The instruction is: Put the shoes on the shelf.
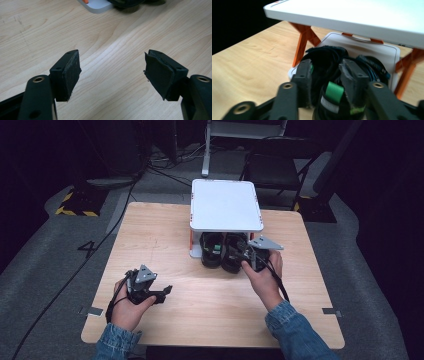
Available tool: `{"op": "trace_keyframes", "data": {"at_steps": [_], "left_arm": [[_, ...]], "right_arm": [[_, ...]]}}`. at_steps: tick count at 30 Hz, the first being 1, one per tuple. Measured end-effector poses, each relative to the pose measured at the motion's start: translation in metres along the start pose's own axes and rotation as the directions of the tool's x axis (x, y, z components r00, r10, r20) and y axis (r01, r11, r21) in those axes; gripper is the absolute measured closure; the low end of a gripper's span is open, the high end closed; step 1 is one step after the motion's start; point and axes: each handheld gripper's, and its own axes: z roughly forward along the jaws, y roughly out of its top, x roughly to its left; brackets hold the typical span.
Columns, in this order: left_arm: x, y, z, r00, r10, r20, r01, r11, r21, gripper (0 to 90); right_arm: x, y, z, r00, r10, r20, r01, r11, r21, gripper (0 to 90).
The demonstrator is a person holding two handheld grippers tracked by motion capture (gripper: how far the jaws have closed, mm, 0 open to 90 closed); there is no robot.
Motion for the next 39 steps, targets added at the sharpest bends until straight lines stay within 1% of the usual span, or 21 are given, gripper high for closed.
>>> {"op": "trace_keyframes", "data": {"at_steps": [2, 6, 9, 13, 15, 17, 18, 19, 20, 21, 23, 24, 25, 27, 28, 32, 33, 35, 36, 37, 39], "left_arm": [[-0.004, 0.002, 0.002, 0.9999, 0.0, 0.014, 0.0, 1.0, -0.004, 28.8], [-0.012, 0.008, 0.007, 0.999, 0.025, 0.037, -0.024, 0.9997, -0.01, 28.7], [-0.02, 0.014, 0.012, 0.9972, 0.034, 0.067, -0.033, 0.9993, -0.02, 28.8], [-0.028, 0.021, 0.021, 0.9939, 0.055, 0.095, -0.053, 0.9984, -0.021, 29.0], [-0.028, 0.022, 0.023, 0.9933, 0.06, 0.099, -0.058, 0.9981, -0.02, 29.1], [-0.032, 0.025, 0.031, 0.991, 0.069, 0.115, -0.068, 0.9976, -0.012, 29.1], [-0.032, 0.026, 0.033, 0.9908, 0.073, 0.114, -0.072, 0.9973, -0.011, 29.1], [-0.033, 0.027, 0.035, 0.9897, 0.075, 0.122, -0.075, 0.9971, -0.008, 29.2], [-0.034, 0.027, 0.037, 0.9893, 0.075, 0.125, -0.075, 0.9972, -0.006, 29.2], [-0.034, 0.028, 0.04, 0.9885, 0.077, 0.131, -0.077, 0.997, -0.003, 29.1], [-0.036, 0.03, 0.044, 0.9882, 0.078, 0.132, -0.079, 0.9969, 0.003, 29.1], [-0.037, 0.03, 0.047, 0.9883, 0.082, 0.129, -0.084, 0.9965, 0.009, 29.0], [-0.038, 0.031, 0.05, 0.9875, 0.082, 0.135, -0.085, 0.9963, 0.014, 28.8], [-0.04, 0.032, 0.056, 0.9874, 0.07, 0.142, -0.072, 0.9974, 0.007, 27.3], [-0.041, 0.033, 0.059, 0.9879, 0.064, 0.141, -0.065, 0.9979, 0.001, 25.7], [-0.041, 0.038, 0.07, 0.9931, 0.049, 0.106, -0.049, 0.9988, -0.005, 23.2], [-0.042, 0.041, 0.073, 0.9963, 0.025, 0.082, -0.025, 0.9996, -0.01, 24.6], [-0.041, 0.045, 0.077, 0.9953, -0.001, 0.097, 0.004, 0.9996, -0.028, 30.5], [-0.041, 0.046, 0.079, 0.9945, -0.019, 0.103, 0.022, 0.9995, -0.024, 34.4], [-0.041, 0.047, 0.082, 0.9942, -0.026, 0.105, 0.027, 0.9996, -0.008, 43.2], [-0.039, 0.049, 0.087, 0.9962, -0.009, 0.086, 0.009, 1.0, 0.002, 51.8]], "right_arm": [[-0.002, -0.008, -0.016, 0.9996, 0.018, -0.021, -0.018, 1.0, 0.002, 54.9], [-0.003, -0.022, -0.035, 0.9975, 0.041, -0.057, -0.04, 0.999, 0.027, 51.3], [-0.005, -0.032, -0.043, 0.9963, 0.041, -0.075, -0.038, 0.998, 0.043, 49.6], [-0.007, -0.042, -0.048, 0.9906, 0.057, -0.125, -0.048, 0.996, 0.072, 49.1], [-0.009, -0.046, -0.047, 0.9923, 0.018, -0.122, -0.008, 0.996, 0.086, 47.4], [-0.009, -0.052, -0.046, 0.9902, 0.067, -0.123, -0.051, 0.991, 0.122, 49.4], [-0.009, -0.055, -0.045, 0.9856, 0.103, -0.134, -0.084, 0.986, 0.141, 47.4], [-0.009, -0.057, -0.044, 0.986, 0.108, -0.127, -0.086, 0.983, 0.164, 43.1], [-0.007, -0.06, -0.043, 0.9914, 0.08, -0.103, -0.057, 0.976, 0.21, 42.0], [-0.007, -0.062, -0.042, 0.9935, 0.047, -0.104, -0.023, 0.976, 0.218, 40.3], [-0.006, -0.067, -0.036, 0.9879, -0.031, -0.152, 0.068, 0.967, 0.245, 34.7], [-0.006, -0.069, -0.034, 0.986, -0.055, -0.157, 0.094, 0.963, 0.253, 33.3], [-0.006, -0.072, -0.032, 0.9849, -0.067, -0.16, 0.105, 0.965, 0.241, 31.4], [-0.005, -0.077, -0.029, 0.9849, -0.033, -0.17, 0.073, 0.97, 0.232, 30.5], [-0.005, -0.077, -0.029, 0.9842, -0.034, -0.174, 0.077, 0.966, 0.246, 28.0], [-0.003, -0.078, -0.027, 0.9874, -0.078, -0.138, 0.111, 0.963, 0.245, 17.7], [-0.002, -0.078, -0.027, 0.9886, -0.077, -0.13, 0.106, 0.966, 0.236, 18.8], [-0.001, -0.078, -0.026, 0.9908, -0.042, -0.129, 0.069, 0.973, 0.22, 28.9], [-0.002, -0.078, -0.026, 0.991, -0.015, -0.133, 0.045, 0.974, 0.221, 38.0], [-0.003, -0.078, -0.025, 0.9899, 0.005, -0.142, 0.028, 0.973, 0.228, 47.8], [-0.006, -0.079, -0.023, 0.988, 0.042, -0.148, -0.006, 0.972, 0.233, 57.4]]}}
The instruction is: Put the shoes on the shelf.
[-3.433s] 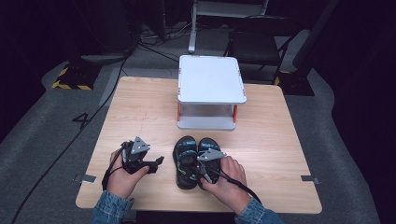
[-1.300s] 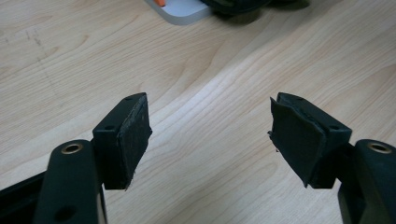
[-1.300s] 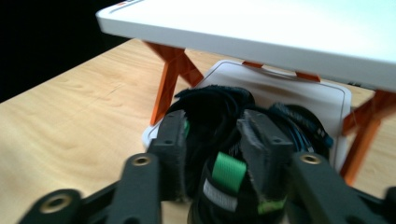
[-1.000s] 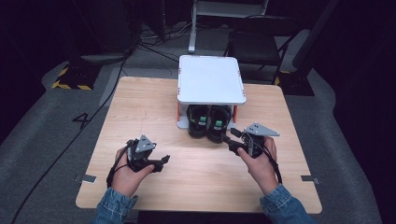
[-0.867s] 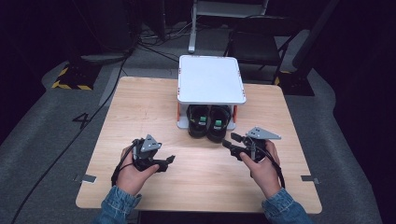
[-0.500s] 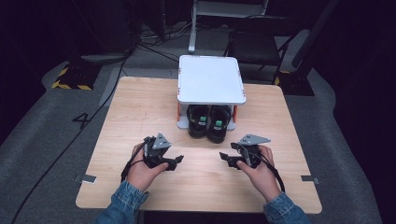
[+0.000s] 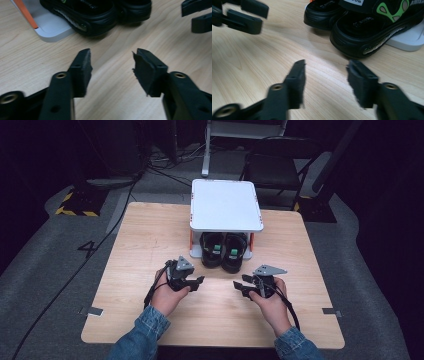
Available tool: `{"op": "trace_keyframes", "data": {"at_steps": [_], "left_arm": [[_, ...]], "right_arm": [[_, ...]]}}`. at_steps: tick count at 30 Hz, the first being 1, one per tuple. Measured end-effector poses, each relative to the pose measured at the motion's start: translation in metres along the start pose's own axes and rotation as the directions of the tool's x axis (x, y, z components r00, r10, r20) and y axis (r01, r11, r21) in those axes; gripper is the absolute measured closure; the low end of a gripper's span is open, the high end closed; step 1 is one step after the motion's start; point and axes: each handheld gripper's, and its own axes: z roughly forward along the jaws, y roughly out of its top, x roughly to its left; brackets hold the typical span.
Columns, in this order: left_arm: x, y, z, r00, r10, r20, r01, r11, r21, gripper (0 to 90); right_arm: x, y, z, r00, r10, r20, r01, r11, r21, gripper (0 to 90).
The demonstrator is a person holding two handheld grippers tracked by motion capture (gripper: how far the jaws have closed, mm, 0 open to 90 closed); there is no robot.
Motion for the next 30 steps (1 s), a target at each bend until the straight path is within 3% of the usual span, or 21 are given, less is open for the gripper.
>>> {"op": "trace_keyframes", "data": {"at_steps": [1, 3, 7, 10, 12, 13, 16, 19, 21, 25, 27, 30], "left_arm": [[0.001, 0.001, 0.003, 1.0, 0.001, 0.008, -0.001, 1.0, 0.005, 58.8], [0.003, 0.004, 0.008, 0.9998, 0.01, 0.019, -0.01, 1.0, 0.001, 64.3], [0.001, 0.01, 0.019, 0.9985, 0.008, 0.054, -0.008, 1.0, -0.003, 67.7], [-0.001, 0.013, 0.03, 0.9975, 0.009, 0.071, -0.009, 0.9999, 0.006, 68.1], [0.0, 0.014, 0.036, 0.9973, 0.009, 0.073, -0.01, 0.9999, 0.012, 68.4], [0.0, 0.014, 0.037, 0.9975, 0.0, 0.071, 0.0, 0.9999, 0.012, 68.3], [0.004, 0.016, 0.044, 0.9967, -0.012, 0.08, 0.012, 0.9999, 0.005, 68.2], [0.004, 0.023, 0.047, 0.9974, 0.012, 0.071, -0.011, 0.9998, -0.016, 68.2], [0.004, 0.026, 0.05, 0.9975, 0.027, 0.065, -0.026, 0.9996, -0.012, 68.5], [0.008, 0.026, 0.051, 0.9965, -0.009, 0.083, 0.011, 0.9998, -0.018, 74.3], [0.009, 0.026, 0.051, 0.9961, -0.014, 0.088, 0.016, 0.9996, -0.022, 76.2], [0.008, 0.028, 0.052, 0.9967, -0.003, 0.081, 0.005, 0.9999, -0.015, 76.2]], "right_arm": [[-0.002, 0.0, 0.002, 1.0, 0.001, 0.002, -0.001, 1.0, 0.0, 59.4], [-0.004, -0.001, 0.007, 0.9998, 0.012, 0.017, -0.012, 1.0, 0.002, 58.0], [-0.006, 0.0, 0.018, 0.9967, 0.058, 0.056, -0.057, 0.998, -0.027, 44.4], [-0.001, 0.003, 0.024, 0.9949, 0.071, 0.072, -0.068, 0.997, -0.045, 41.2], [-0.001, 0.004, 0.029, 0.9871, 0.087, 0.135, -0.081, 0.996, -0.048, 35.2], [-0.003, 0.003, 0.032, 0.9781, 0.091, 0.187, -0.084, 0.995, -0.044, 31.4], [-0.01, 0.001, 0.039, 0.9687, 0.119, 0.218, -0.104, 0.991, -0.081, 25.2], [-0.012, 0.001, 0.047, 0.9724, 0.118, 0.201, -0.102, 0.991, -0.087, 23.5], [-0.012, 0.003, 0.052, 0.9719, 0.095, 0.215, -0.077, 0.993, -0.09, 22.8], [-0.01, 0.007, 0.058, 0.9737, 0.058, 0.22, -0.042, 0.996, -0.076, 26.3], [-0.012, 0.01, 0.061, 0.9715, 0.035, 0.234, -0.02, 0.998, -0.066, 24.6], [-0.018, 0.014, 0.063, 0.9774, 0.004, 0.211, 0.004, 0.999, -0.038, 22.5]]}}
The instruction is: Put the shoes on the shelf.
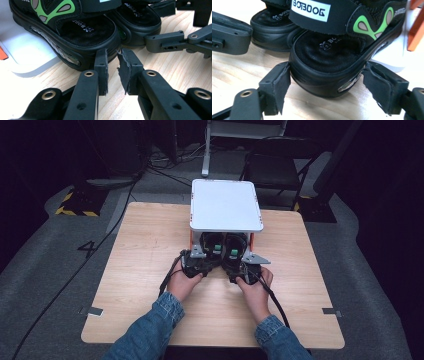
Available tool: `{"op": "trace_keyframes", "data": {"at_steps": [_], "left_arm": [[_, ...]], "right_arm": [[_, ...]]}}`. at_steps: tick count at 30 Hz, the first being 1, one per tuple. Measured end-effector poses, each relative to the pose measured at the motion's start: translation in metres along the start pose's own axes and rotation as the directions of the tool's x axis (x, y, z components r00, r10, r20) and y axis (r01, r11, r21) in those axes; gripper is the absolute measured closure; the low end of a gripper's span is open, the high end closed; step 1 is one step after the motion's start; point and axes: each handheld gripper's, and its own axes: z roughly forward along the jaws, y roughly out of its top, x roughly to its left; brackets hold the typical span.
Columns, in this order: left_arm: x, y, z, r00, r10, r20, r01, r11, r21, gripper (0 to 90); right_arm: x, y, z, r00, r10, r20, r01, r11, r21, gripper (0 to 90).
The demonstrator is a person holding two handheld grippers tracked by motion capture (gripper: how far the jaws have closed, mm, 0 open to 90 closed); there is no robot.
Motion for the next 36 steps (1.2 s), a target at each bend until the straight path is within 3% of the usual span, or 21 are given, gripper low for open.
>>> {"op": "trace_keyframes", "data": {"at_steps": [7, 11, 19, 24, 27, 31, 36], "left_arm": [[-0.004, 0.005, 0.006, 0.9994, 0.03, -0.016, -0.029, 0.9995, 0.007, 74.6], [-0.003, 0.007, 0.008, 0.9994, 0.03, -0.017, -0.03, 0.9995, 0.008, 75.5], [0.008, 0.01, 0.021, 0.9978, 0.002, -0.067, -0.004, 0.9992, -0.039, 74.9], [0.021, 0.015, 0.032, 0.9963, -0.005, -0.086, 0.001, 0.9989, -0.047, 74.1], [0.026, 0.018, 0.039, 0.9957, -0.019, -0.091, 0.014, 0.9979, -0.063, 74.3], [0.031, 0.019, 0.046, 0.9937, -0.008, -0.112, -0.002, 0.996, -0.089, 73.0], [0.034, 0.021, 0.049, 0.9955, -0.021, -0.093, 0.011, 0.9939, -0.11, 67.2]], "right_arm": [[-0.018, 0.009, 0.004, 0.9957, -0.066, -0.064, 0.068, 0.997, 0.021, 23.6], [-0.027, 0.016, 0.007, 0.9933, -0.099, -0.06, 0.099, 0.995, 0.004, 31.5], [-0.039, 0.03, 0.018, 0.9933, -0.092, -0.07, 0.091, 0.996, -0.018, 51.1], [-0.044, 0.036, 0.028, 0.995, -0.079, -0.06, 0.077, 0.996, -0.039, 53.6], [-0.044, 0.039, 0.033, 0.9957, -0.089, -0.025, 0.087, 0.995, -0.052, 57.8], [-0.047, 0.041, 0.038, 0.997, -0.077, 0.007, 0.077, 0.995, -0.064, 59.0], [-0.045, 0.043, 0.044, 0.9982, -0.058, 0.017, 0.059, 0.996, -0.069, 57.5]]}}
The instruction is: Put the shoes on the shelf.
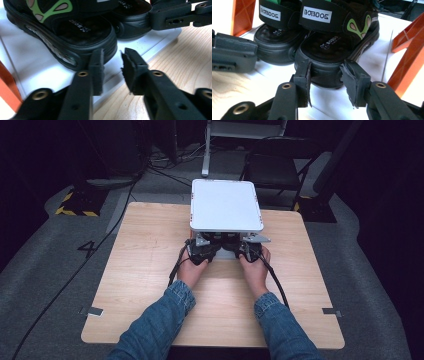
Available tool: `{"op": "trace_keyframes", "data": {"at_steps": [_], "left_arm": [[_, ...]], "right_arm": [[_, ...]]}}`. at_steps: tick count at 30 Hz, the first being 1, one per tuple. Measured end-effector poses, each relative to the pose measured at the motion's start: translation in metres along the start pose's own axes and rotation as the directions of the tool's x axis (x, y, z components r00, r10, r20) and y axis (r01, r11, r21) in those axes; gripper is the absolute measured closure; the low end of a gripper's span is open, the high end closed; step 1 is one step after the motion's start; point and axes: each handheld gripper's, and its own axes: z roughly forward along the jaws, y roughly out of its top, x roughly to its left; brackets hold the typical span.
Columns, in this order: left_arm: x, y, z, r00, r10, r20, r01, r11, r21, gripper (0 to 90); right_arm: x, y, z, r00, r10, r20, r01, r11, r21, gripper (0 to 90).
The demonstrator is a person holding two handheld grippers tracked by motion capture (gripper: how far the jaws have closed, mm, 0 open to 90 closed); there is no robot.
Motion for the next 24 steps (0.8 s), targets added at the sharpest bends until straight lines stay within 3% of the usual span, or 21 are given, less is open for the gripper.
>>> {"op": "trace_keyframes", "data": {"at_steps": [2, 4, 5, 10, 11, 14, 18, 23, 24], "left_arm": [[0.001, -0.001, -0.002, 0.9999, -0.003, 0.017, 0.003, 0.9999, -0.011, 62.4], [0.001, -0.001, -0.003, 1.0, -0.004, 0.007, 0.004, 0.9999, -0.011, 55.6], [0.0, 0.0, -0.007, 0.9998, -0.002, -0.019, 0.001, 0.9999, -0.013, 49.8], [-0.001, 0.0, -0.024, 0.9998, -0.01, -0.019, 0.009, 0.9998, -0.017, 46.9], [-0.002, -0.001, -0.03, 0.9998, -0.006, -0.019, 0.006, 0.9999, -0.01, 46.3], [-0.006, -0.002, -0.049, 0.9996, 0.007, -0.028, -0.007, 0.9999, -0.009, 45.3], [-0.012, -0.002, -0.076, 0.9999, -0.001, -0.015, 0.001, 0.9995, -0.033, 41.9], [-0.024, 0.001, -0.113, 0.9997, 0.023, -0.008, -0.023, 0.9979, -0.061, 35.4], [-0.025, 0.002, -0.119, 0.9996, 0.028, -0.007, -0.028, 0.9973, -0.068, 35.4]], "right_arm": [[0.002, -0.001, 0.001, 0.9999, -0.012, 0.003, 0.012, 1.0, -0.004, 51.3], [0.003, -0.001, 0.0, 0.9998, -0.021, -0.004, 0.021, 1.0, -0.005, 51.3], [0.004, -0.003, -0.006, 0.9997, -0.023, -0.008, 0.023, 1.0, -0.014, 49.2], [0.004, 0.0, -0.022, 0.9997, -0.018, -0.019, 0.017, 0.999, -0.045, 44.8], [0.005, 0.003, -0.035, 0.9988, -0.037, -0.031, 0.035, 0.998, -0.047, 44.1], [0.004, 0.007, -0.047, 0.9983, -0.038, -0.044, 0.036, 0.998, -0.052, 43.6], [0.002, 0.012, -0.074, 0.9966, -0.015, -0.081, 0.01, 0.998, -0.063, 42.0], [-0.002, 0.016, -0.106, 0.9919, 0.016, -0.126, -0.023, 0.998, -0.056, 34.2], [-0.002, 0.016, -0.106, 0.9919, 0.016, -0.126, -0.023, 0.998, -0.056, 34.2]]}}
